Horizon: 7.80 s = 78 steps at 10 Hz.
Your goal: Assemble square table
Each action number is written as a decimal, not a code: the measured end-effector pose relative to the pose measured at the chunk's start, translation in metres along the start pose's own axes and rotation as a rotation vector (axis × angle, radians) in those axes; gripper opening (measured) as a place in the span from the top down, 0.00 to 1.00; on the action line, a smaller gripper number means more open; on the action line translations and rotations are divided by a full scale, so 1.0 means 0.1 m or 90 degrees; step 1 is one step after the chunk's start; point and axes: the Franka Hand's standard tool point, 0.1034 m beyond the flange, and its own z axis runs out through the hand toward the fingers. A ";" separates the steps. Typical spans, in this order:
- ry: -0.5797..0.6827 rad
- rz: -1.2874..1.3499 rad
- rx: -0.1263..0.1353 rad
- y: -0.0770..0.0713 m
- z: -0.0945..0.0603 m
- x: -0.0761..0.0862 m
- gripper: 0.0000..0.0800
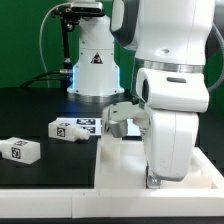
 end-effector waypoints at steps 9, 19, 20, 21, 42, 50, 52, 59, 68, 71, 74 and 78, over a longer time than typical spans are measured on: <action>0.004 0.174 -0.017 0.00 -0.37 -0.10 0.19; -0.019 0.334 0.025 -0.37 -0.61 -1.10 0.19; -0.030 0.339 0.031 -0.47 -0.63 -1.32 0.19; -0.042 0.404 0.039 -0.54 -0.63 -1.46 0.19; -0.031 0.328 0.071 -1.63 0.29 -2.12 0.35; -0.046 0.740 0.063 -1.93 0.25 -2.55 0.67; -0.050 0.795 0.069 -1.98 0.25 -2.55 0.66; -0.072 0.827 0.120 -2.48 0.30 -2.62 0.40; -0.251 0.803 0.350 -2.51 0.31 -2.24 0.19; -0.247 0.803 0.342 -2.49 0.32 -2.25 0.19; -0.315 0.820 0.319 -2.35 0.17 -2.42 0.19; -0.347 0.848 0.292 -2.31 0.17 -2.24 0.19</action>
Offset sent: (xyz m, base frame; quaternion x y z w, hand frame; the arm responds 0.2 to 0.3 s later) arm -0.0180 -0.0143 0.0536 -0.0156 -0.0311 0.0425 0.9985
